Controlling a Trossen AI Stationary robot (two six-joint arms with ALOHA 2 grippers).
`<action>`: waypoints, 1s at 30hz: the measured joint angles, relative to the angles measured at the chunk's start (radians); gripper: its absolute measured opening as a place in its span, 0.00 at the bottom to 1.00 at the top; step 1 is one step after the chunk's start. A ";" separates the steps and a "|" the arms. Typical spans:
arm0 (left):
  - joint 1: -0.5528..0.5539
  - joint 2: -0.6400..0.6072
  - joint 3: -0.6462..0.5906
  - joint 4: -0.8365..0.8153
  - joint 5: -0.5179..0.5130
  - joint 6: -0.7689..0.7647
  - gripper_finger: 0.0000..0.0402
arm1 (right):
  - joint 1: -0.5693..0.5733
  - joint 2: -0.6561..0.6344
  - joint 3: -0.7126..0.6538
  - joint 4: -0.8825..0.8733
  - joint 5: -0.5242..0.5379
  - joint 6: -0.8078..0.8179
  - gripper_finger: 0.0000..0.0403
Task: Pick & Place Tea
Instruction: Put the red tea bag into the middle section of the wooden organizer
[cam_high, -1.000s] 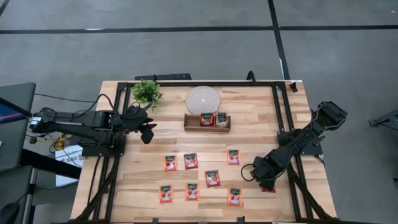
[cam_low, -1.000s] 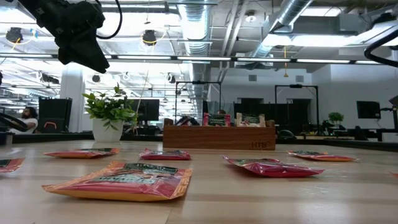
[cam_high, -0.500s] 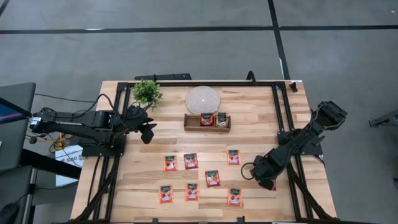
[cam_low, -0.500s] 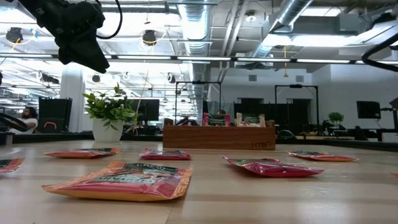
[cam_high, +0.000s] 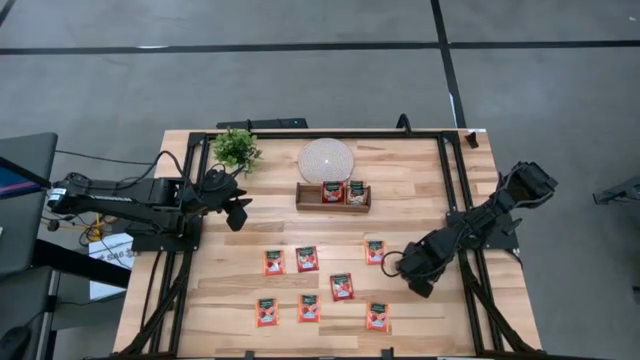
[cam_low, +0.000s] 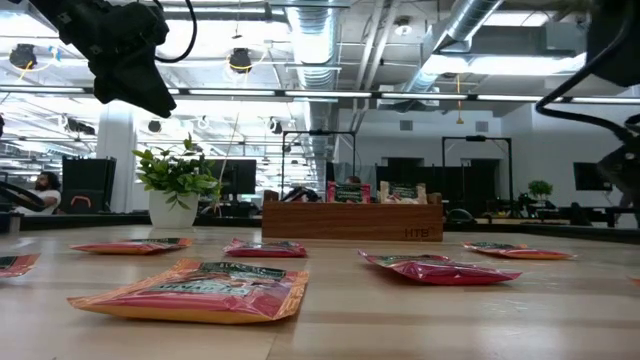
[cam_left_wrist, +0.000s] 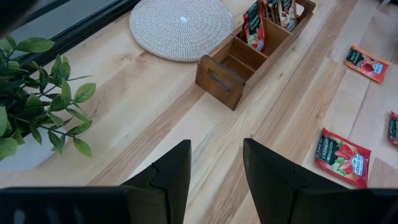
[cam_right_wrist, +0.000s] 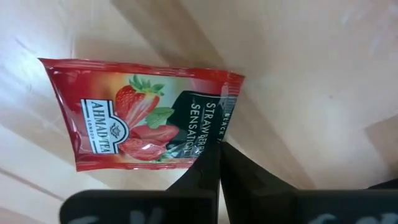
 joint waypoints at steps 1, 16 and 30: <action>0.000 0.000 0.000 0.000 0.000 0.000 0.34 | -0.007 0.000 0.000 -0.005 0.004 -0.004 0.00; 0.000 0.000 0.000 0.000 0.000 0.000 0.34 | -0.019 0.003 0.080 -0.149 0.104 -0.043 0.00; 0.000 0.000 0.000 0.016 0.000 0.000 0.34 | -0.043 0.002 0.080 -0.166 0.090 -0.119 0.00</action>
